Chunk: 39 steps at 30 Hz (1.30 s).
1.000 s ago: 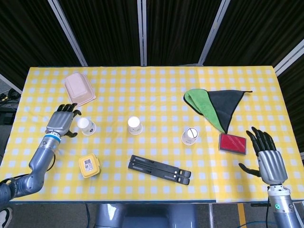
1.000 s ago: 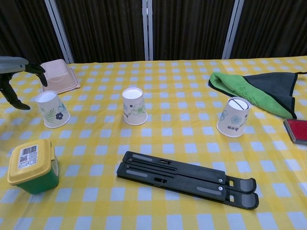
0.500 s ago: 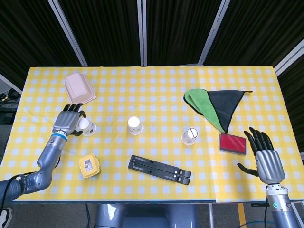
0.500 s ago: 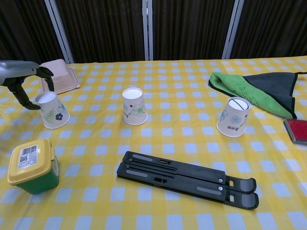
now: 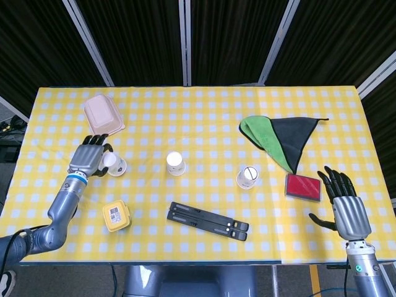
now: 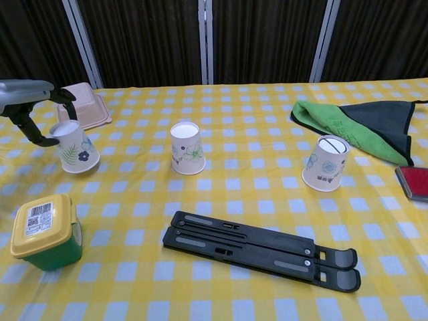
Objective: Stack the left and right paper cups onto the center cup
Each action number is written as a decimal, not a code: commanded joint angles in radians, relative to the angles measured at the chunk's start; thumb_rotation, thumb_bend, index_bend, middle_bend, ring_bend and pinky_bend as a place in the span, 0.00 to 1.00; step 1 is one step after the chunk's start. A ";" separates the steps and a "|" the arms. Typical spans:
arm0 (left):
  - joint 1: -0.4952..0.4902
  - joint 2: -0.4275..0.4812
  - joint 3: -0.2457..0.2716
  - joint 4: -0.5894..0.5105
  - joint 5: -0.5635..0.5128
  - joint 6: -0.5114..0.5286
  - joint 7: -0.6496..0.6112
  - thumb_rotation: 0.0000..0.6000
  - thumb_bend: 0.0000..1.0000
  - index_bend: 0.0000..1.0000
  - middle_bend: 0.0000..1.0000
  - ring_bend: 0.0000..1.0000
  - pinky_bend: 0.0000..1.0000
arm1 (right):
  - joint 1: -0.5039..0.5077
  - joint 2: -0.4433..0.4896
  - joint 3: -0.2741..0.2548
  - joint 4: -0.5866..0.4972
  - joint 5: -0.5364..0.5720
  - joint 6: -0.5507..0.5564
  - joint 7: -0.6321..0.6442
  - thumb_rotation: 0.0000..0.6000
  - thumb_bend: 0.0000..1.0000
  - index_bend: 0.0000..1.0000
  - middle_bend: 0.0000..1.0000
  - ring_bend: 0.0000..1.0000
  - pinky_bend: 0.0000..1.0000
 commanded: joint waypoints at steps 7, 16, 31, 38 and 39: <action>0.017 0.123 -0.057 -0.187 0.101 0.087 -0.065 1.00 0.39 0.32 0.00 0.00 0.00 | -0.004 0.006 0.007 -0.001 0.008 0.009 0.011 1.00 0.00 0.01 0.00 0.00 0.00; -0.040 0.170 -0.113 -0.318 0.086 0.106 -0.032 1.00 0.39 0.32 0.00 0.00 0.00 | 0.001 0.010 0.010 -0.001 0.017 -0.005 0.033 1.00 0.00 0.01 0.00 0.00 0.00; -0.204 0.040 -0.124 -0.305 -0.071 0.121 0.122 1.00 0.39 0.32 0.00 0.00 0.00 | 0.012 0.030 0.021 0.018 0.050 -0.047 0.125 1.00 0.00 0.01 0.00 0.00 0.00; -0.259 -0.009 -0.110 -0.270 -0.143 0.124 0.175 1.00 0.39 0.32 0.00 0.00 0.00 | 0.012 0.037 0.021 0.019 0.048 -0.047 0.153 1.00 0.00 0.01 0.00 0.00 0.00; -0.265 -0.016 -0.110 -0.263 -0.152 0.123 0.178 1.00 0.39 0.32 0.00 0.00 0.00 | 0.012 0.038 0.020 0.019 0.047 -0.048 0.155 1.00 0.00 0.01 0.00 0.00 0.00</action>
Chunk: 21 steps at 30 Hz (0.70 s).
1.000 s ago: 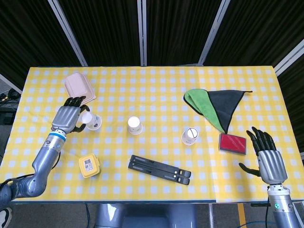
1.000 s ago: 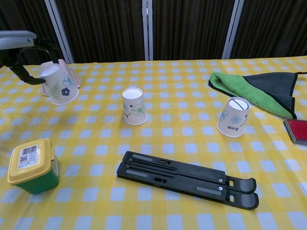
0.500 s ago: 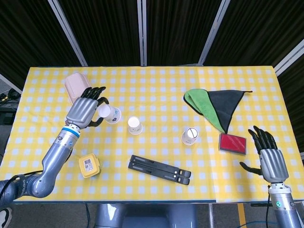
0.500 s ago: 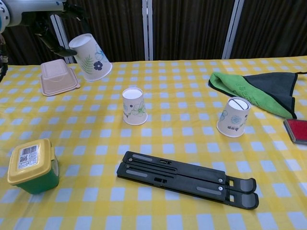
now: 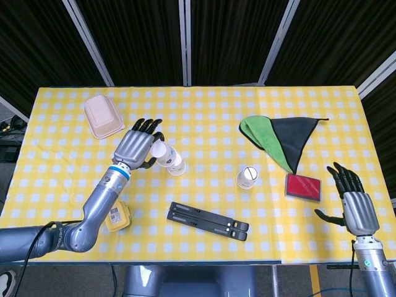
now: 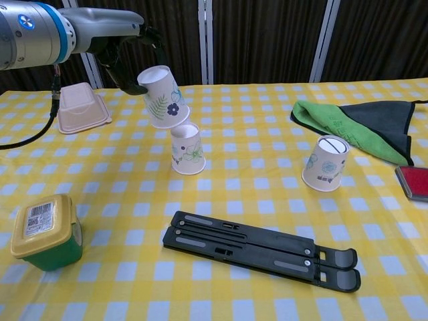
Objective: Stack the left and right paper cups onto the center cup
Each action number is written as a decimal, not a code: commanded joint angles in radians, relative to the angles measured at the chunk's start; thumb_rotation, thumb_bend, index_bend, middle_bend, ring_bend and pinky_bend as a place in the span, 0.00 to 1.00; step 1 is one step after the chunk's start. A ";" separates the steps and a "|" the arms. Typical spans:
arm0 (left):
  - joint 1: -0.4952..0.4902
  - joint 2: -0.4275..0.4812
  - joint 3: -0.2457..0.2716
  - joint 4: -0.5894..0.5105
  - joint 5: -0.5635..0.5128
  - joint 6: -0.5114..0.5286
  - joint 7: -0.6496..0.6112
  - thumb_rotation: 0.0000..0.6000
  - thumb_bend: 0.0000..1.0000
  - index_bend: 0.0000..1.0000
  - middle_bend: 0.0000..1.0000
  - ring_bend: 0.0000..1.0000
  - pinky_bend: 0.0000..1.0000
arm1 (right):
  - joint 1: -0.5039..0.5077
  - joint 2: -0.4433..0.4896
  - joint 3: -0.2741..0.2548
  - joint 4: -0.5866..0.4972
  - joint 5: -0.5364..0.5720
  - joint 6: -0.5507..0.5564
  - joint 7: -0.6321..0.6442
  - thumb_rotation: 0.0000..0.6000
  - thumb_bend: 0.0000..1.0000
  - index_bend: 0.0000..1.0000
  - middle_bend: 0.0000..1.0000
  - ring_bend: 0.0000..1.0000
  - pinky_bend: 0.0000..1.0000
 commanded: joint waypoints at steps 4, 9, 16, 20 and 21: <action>-0.044 -0.043 0.010 0.046 -0.053 -0.006 0.028 1.00 0.39 0.31 0.00 0.00 0.00 | 0.001 0.004 -0.004 0.000 -0.006 -0.004 0.013 1.00 0.00 0.01 0.00 0.00 0.00; -0.076 -0.083 0.017 0.092 -0.089 -0.022 0.040 1.00 0.39 0.31 0.00 0.00 0.00 | 0.000 0.007 -0.006 -0.006 -0.012 0.001 0.018 1.00 0.00 0.01 0.00 0.00 0.00; -0.110 -0.150 0.037 0.174 -0.117 -0.059 0.042 1.00 0.35 0.24 0.00 0.00 0.00 | -0.002 0.012 -0.001 -0.003 -0.006 0.006 0.028 1.00 0.00 0.01 0.00 0.00 0.00; -0.121 -0.175 0.046 0.213 -0.134 -0.079 0.034 1.00 0.17 0.05 0.00 0.00 0.00 | 0.002 0.013 0.000 0.001 0.009 -0.014 0.031 1.00 0.00 0.01 0.00 0.00 0.00; -0.121 -0.178 0.047 0.218 -0.134 -0.081 0.029 1.00 0.13 0.03 0.00 0.00 0.00 | 0.003 0.013 -0.001 0.001 0.011 -0.017 0.030 1.00 0.00 0.01 0.00 0.00 0.00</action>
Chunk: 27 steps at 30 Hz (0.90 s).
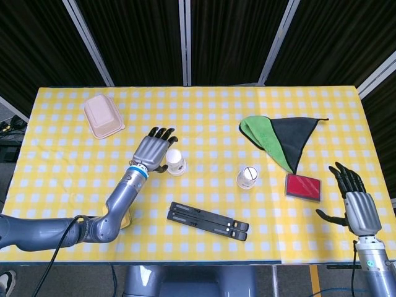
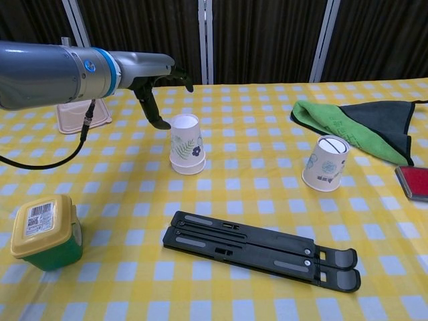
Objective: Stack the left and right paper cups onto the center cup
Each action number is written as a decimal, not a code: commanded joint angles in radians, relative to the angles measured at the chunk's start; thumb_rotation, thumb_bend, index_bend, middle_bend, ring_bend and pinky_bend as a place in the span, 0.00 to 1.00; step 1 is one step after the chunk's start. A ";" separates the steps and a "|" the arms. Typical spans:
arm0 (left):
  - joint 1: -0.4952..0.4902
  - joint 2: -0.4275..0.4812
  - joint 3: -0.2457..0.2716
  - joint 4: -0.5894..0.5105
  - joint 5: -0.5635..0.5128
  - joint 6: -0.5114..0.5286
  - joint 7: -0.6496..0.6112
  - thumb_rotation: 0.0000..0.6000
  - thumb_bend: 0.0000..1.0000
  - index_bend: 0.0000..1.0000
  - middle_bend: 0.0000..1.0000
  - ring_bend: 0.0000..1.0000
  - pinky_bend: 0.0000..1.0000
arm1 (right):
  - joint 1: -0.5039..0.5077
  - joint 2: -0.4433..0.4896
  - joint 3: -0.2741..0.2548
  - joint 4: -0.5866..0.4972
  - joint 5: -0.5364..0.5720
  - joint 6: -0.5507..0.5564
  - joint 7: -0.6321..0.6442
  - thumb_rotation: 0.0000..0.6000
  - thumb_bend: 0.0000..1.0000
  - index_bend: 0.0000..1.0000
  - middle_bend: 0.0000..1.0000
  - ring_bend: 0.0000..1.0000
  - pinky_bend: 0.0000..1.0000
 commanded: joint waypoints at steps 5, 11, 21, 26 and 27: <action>0.033 0.005 0.011 -0.014 0.048 0.047 -0.057 1.00 0.10 0.00 0.00 0.00 0.00 | 0.005 -0.004 0.001 0.004 0.014 -0.015 -0.018 1.00 0.00 0.01 0.00 0.00 0.00; 0.201 0.099 0.094 -0.130 0.280 0.242 -0.182 1.00 0.10 0.00 0.00 0.00 0.00 | 0.007 -0.013 0.005 0.012 0.031 -0.023 -0.041 1.00 0.00 0.02 0.00 0.00 0.00; 0.534 0.259 0.331 -0.183 0.659 0.615 -0.339 1.00 0.10 0.00 0.00 0.00 0.00 | 0.031 -0.043 0.022 0.000 0.047 -0.040 -0.133 1.00 0.00 0.07 0.00 0.00 0.00; 0.652 0.285 0.392 -0.162 0.755 0.714 -0.405 1.00 0.10 0.00 0.00 0.00 0.00 | 0.087 -0.041 0.037 -0.078 0.023 -0.077 -0.271 1.00 0.01 0.17 0.00 0.00 0.00; 0.667 0.286 0.398 -0.157 0.767 0.723 -0.413 1.00 0.10 0.00 0.00 0.00 0.00 | 0.097 -0.040 0.042 -0.095 0.023 -0.085 -0.295 1.00 0.02 0.19 0.00 0.00 0.00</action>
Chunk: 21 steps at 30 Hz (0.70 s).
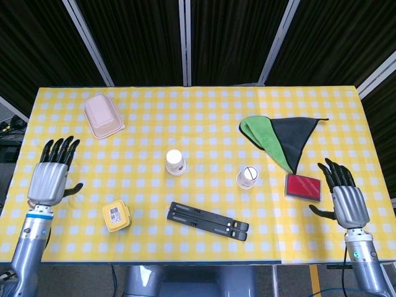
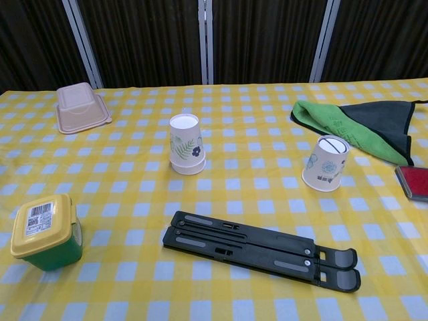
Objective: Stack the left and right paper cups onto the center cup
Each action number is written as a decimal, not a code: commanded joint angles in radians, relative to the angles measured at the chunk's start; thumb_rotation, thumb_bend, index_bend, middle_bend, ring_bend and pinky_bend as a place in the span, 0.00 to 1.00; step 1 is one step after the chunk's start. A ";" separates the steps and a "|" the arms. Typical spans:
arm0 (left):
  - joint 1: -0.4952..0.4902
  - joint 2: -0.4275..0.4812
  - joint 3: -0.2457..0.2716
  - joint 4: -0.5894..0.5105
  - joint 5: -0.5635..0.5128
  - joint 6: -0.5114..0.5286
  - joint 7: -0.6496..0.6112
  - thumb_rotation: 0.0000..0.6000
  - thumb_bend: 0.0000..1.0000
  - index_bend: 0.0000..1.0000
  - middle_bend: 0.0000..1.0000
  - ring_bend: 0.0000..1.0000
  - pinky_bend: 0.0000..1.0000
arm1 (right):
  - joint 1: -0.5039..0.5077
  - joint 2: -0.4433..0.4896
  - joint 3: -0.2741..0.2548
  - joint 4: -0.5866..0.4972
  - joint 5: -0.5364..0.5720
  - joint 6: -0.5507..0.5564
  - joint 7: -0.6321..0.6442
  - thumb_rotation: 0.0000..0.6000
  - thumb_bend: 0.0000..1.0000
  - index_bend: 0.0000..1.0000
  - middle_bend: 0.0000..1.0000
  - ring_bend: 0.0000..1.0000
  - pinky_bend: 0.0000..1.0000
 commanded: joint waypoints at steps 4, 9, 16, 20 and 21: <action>0.122 0.037 0.074 0.018 0.110 0.078 -0.079 1.00 0.10 0.00 0.00 0.00 0.00 | 0.098 0.017 0.039 -0.163 0.019 -0.106 -0.193 1.00 0.06 0.26 0.00 0.00 0.00; 0.164 0.049 0.077 0.024 0.175 0.105 -0.118 1.00 0.10 0.00 0.00 0.00 0.00 | 0.174 0.019 0.072 -0.237 0.100 -0.206 -0.334 1.00 0.07 0.27 0.00 0.00 0.00; 0.192 0.061 0.064 0.043 0.195 0.071 -0.155 1.00 0.10 0.00 0.00 0.00 0.00 | 0.275 -0.015 0.105 -0.269 0.250 -0.314 -0.511 1.00 0.13 0.33 0.01 0.00 0.00; 0.204 0.069 0.052 0.043 0.216 0.067 -0.171 1.00 0.10 0.00 0.00 0.00 0.00 | 0.322 -0.053 0.116 -0.266 0.353 -0.352 -0.573 1.00 0.14 0.33 0.02 0.00 0.00; 0.208 0.070 0.048 0.043 0.222 0.064 -0.173 1.00 0.10 0.00 0.00 0.00 0.00 | 0.337 -0.066 0.120 -0.262 0.386 -0.359 -0.594 1.00 0.15 0.32 0.01 0.00 0.00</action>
